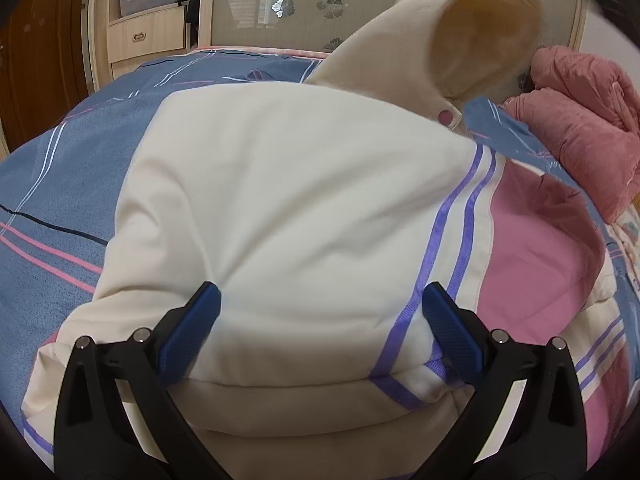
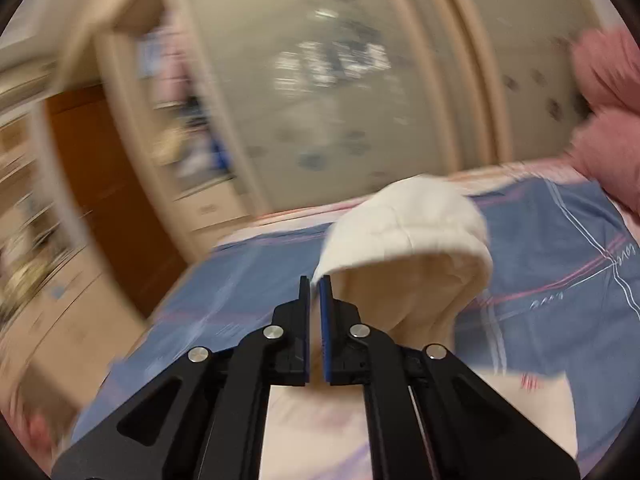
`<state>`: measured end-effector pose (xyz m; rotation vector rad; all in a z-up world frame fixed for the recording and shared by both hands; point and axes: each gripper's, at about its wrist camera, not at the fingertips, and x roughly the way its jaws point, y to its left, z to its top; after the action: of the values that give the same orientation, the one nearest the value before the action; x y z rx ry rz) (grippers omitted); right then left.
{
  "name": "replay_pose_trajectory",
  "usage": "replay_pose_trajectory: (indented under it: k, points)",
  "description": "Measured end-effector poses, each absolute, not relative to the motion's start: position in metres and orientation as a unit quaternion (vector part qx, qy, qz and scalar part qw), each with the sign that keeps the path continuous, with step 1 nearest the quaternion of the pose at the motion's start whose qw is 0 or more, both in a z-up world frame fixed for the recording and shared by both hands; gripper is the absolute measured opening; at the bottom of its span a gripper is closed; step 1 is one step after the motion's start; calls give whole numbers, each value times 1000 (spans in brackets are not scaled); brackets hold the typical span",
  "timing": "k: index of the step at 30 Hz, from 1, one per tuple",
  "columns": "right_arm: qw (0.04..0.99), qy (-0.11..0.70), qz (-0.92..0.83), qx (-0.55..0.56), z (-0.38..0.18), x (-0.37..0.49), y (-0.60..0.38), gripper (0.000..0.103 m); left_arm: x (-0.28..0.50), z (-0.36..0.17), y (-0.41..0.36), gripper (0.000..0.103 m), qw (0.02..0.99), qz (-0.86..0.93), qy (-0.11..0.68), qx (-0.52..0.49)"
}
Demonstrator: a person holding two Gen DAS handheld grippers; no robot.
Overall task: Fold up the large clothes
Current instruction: 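Grasp the cream hood with the right gripper and fold it down onto the body, then lay the cream hood over the folded body and release the right gripper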
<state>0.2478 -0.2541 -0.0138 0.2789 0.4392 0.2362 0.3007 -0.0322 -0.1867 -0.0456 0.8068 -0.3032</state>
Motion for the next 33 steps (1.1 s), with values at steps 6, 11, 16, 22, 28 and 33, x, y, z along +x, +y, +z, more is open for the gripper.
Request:
replay_pose_trajectory:
  k: [6, 11, 16, 22, 28, 33]
  points:
    - [920, 354, 168, -3, -78, 129, -171, 6, 295, -180, -21, 101, 904, -145, 399, -48]
    - [949, 297, 29, -104, -75, 138, -173, 98, 290, -182, -29, 101, 909, -130, 396, -19]
    - [940, 300, -83, -140, -83, 223, -204, 102, 293, -183, -25, 101, 907, -135, 398, -28]
    - [898, 415, -139, -31, -149, 337, -276, 102, 294, -185, -26, 101, 906, -138, 399, -28]
    - [900, 418, -103, 75, -162, 342, -291, 40, 296, -185, -25, 101, 906, -138, 399, -25]
    - [925, 370, -30, 78, -117, 304, -267, 15, 296, -185, -25, 101, 906, -137, 399, -24]
